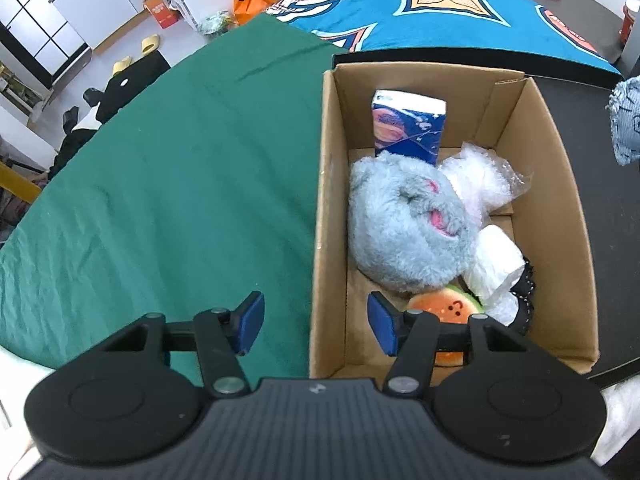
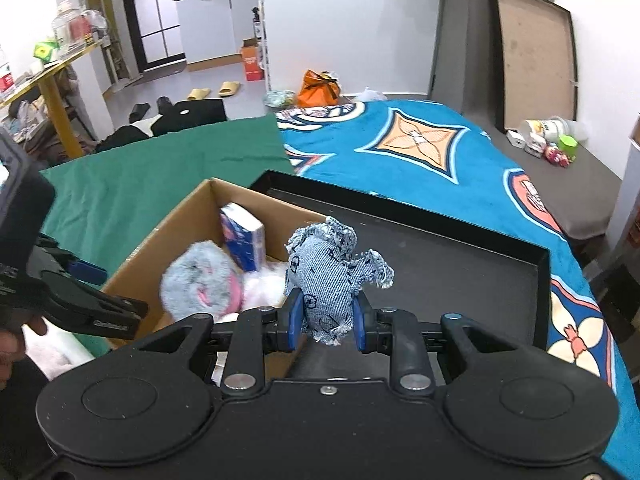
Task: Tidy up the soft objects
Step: 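Lift the fish plush with the right gripper and carry it over the box, then lower the fish plush into the box and open the right gripper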
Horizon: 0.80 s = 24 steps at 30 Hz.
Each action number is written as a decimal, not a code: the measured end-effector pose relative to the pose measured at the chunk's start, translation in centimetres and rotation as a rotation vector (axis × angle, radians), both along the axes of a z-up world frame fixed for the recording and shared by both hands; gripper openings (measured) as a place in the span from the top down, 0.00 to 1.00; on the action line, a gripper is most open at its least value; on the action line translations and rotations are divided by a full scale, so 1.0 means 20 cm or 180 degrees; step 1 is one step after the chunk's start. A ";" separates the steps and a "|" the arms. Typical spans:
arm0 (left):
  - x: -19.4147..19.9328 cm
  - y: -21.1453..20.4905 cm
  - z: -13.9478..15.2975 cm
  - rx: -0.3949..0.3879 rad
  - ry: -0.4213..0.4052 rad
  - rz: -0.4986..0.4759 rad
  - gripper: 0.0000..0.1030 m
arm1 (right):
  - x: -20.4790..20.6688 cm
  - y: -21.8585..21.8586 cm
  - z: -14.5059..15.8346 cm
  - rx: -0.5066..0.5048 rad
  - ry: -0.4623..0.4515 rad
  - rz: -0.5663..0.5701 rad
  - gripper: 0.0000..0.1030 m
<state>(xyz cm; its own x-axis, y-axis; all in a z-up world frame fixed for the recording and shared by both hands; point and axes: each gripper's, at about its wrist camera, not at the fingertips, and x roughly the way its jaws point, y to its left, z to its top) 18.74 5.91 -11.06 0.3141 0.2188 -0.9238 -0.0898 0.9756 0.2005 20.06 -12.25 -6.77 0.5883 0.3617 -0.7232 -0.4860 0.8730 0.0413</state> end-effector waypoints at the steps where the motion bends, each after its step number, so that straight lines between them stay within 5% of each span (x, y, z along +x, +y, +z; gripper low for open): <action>1: 0.00 0.02 -0.01 -0.0031 0.0009 0.0013 0.48 | -0.01 0.02 0.01 0.0011 0.0001 0.0017 0.76; 24: -0.04 0.17 -0.06 -0.0604 -0.0016 -0.0034 0.78 | -0.19 0.40 0.04 -0.0006 0.0034 0.0479 0.75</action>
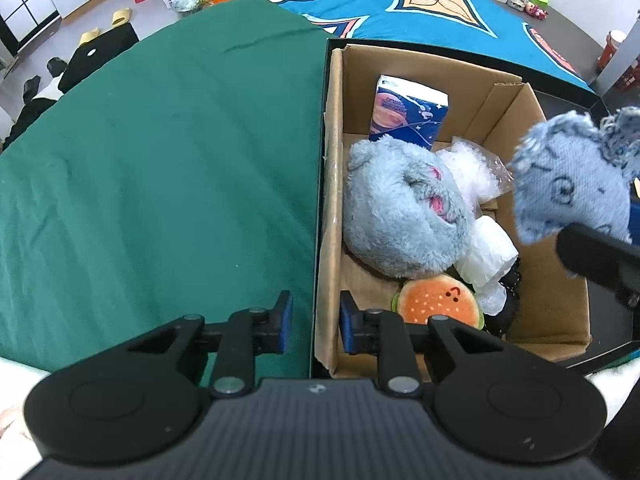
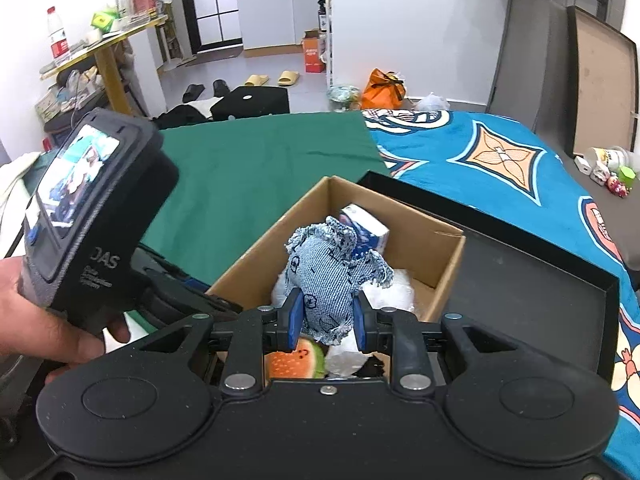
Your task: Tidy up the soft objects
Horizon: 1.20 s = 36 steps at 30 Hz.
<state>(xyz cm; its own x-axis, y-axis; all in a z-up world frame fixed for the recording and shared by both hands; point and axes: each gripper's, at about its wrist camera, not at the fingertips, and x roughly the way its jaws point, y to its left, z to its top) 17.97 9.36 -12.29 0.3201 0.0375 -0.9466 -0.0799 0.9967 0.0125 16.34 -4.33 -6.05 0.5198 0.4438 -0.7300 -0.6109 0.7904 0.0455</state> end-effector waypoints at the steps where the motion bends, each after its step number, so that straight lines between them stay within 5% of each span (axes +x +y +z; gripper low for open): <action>1: 0.00 0.00 0.00 0.0003 -0.0004 -0.0009 0.79 | -0.01 0.01 0.00 -0.0004 -0.0009 0.0013 0.75; 5: -0.01 0.01 0.01 -0.0042 -0.0018 -0.0004 0.79 | -0.03 0.03 0.00 0.0007 -0.0017 0.0035 0.73; 11: -0.02 0.02 0.02 -0.0012 -0.0020 -0.0018 0.78 | -0.06 0.03 0.00 0.0155 0.0045 0.0125 0.56; 21: -0.02 -0.07 0.06 0.0201 -0.0031 -0.0104 0.74 | -0.05 -0.14 0.01 0.0189 0.0048 -0.0223 0.37; 32: -0.07 -0.14 0.14 0.0413 -0.0212 -0.0183 0.55 | -0.08 -0.43 0.00 0.0368 0.0069 -0.0692 0.23; 34: -0.07 -0.15 0.17 0.0364 -0.0226 -0.0168 0.42 | -0.08 -0.48 0.01 0.0402 0.0080 -0.0760 0.19; 36: -0.05 -0.13 0.17 0.0261 -0.0137 -0.0108 0.41 | -0.09 -0.53 0.01 0.0449 0.0090 -0.0834 0.15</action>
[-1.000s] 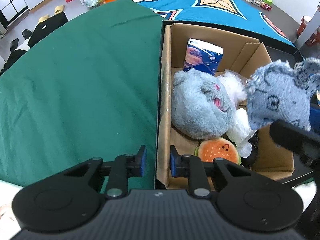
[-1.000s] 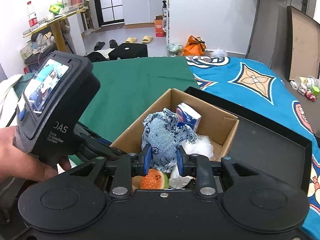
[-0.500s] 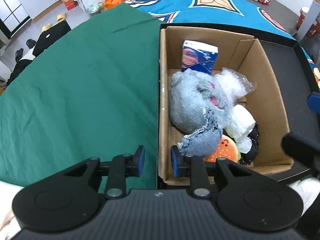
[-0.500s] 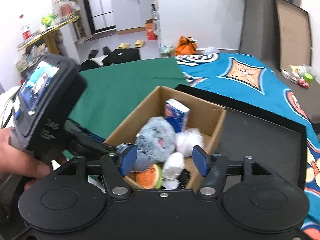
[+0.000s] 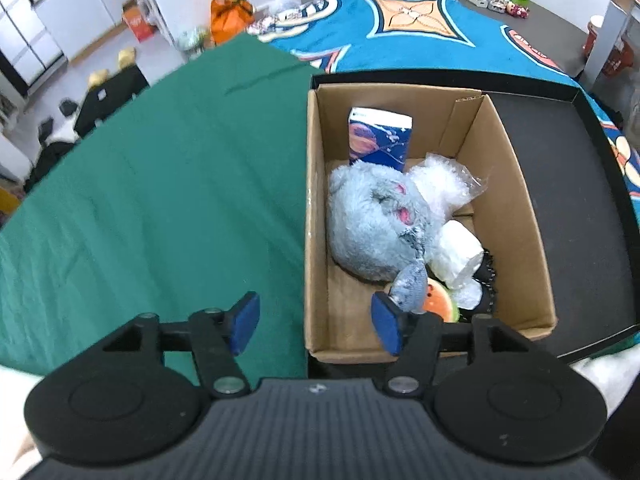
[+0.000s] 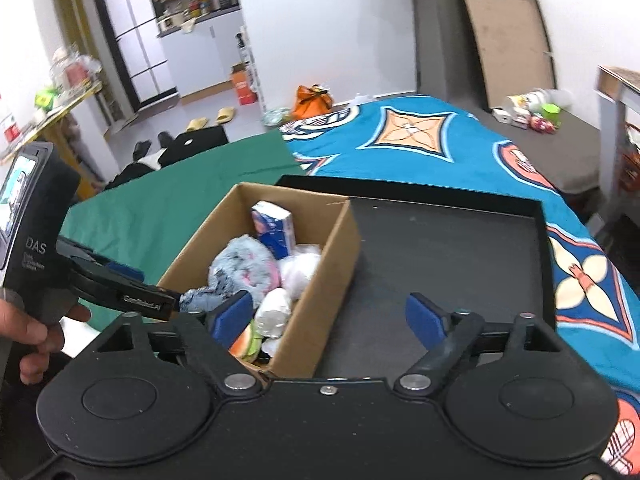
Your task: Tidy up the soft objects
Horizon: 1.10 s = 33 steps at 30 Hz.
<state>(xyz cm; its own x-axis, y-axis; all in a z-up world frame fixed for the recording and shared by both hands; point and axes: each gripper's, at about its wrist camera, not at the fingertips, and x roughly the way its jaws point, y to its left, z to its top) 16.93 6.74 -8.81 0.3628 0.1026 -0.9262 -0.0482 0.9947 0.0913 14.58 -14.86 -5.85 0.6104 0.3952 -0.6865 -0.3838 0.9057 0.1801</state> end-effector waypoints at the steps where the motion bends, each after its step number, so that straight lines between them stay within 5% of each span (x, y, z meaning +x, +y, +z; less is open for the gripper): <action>1: 0.00 0.01 0.01 -0.0035 0.0000 0.0048 0.41 | 0.00 -0.02 0.00 0.0018 0.0005 -0.0037 0.14; 6: -0.04 0.00 0.09 -0.0160 -0.0100 0.0165 0.40 | -0.01 -0.11 0.02 0.0095 0.0004 -0.0149 0.00; 23: -0.21 -0.20 0.41 -0.0469 -0.0762 0.0138 0.00 | -0.09 -0.39 0.07 0.0273 0.0117 -0.0727 0.00; 33: -0.37 -0.26 0.49 -0.0481 -0.1013 0.0063 0.00 | -0.19 -0.50 0.14 0.0442 0.0050 -0.0923 0.00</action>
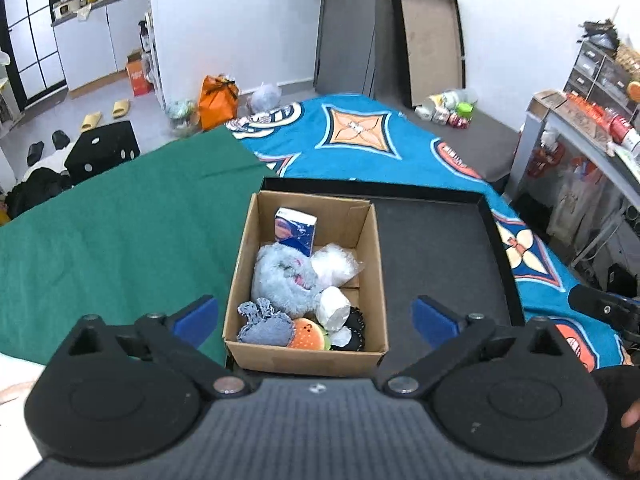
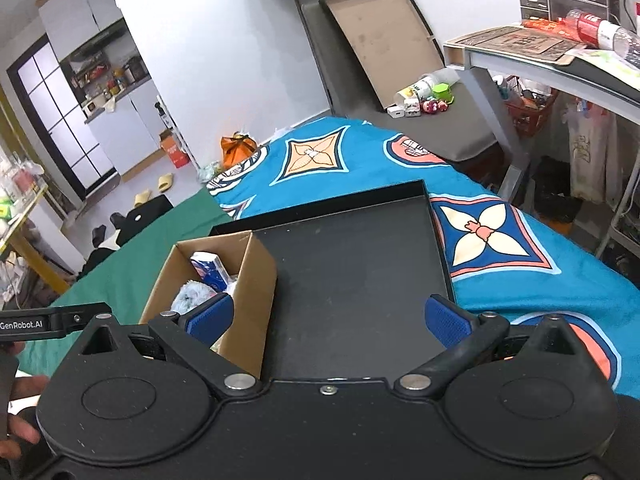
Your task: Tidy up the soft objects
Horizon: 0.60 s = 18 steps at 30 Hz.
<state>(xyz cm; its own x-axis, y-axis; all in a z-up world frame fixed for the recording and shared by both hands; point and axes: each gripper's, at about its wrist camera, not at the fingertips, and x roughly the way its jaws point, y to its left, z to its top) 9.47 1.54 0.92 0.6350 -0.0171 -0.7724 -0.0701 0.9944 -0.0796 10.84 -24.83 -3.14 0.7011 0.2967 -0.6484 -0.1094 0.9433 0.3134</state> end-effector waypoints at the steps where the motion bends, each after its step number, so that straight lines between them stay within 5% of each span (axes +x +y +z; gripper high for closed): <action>1: -0.02 -0.01 0.01 -0.0020 -0.0017 -0.0020 0.00 | -0.02 -0.01 0.01 0.0016 -0.0006 -0.0009 0.00; 18: -0.27 -0.13 0.28 0.0068 -0.0340 -0.0118 0.00 | -0.26 -0.05 0.24 -0.0042 -0.0181 -0.0085 0.00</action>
<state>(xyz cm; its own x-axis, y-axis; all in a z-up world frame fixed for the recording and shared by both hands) 4.15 -1.12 6.48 0.7128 -0.0263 -0.7008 -0.0255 0.9977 -0.0635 5.74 -25.85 1.67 0.7446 0.2691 -0.6109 -0.1015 0.9501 0.2949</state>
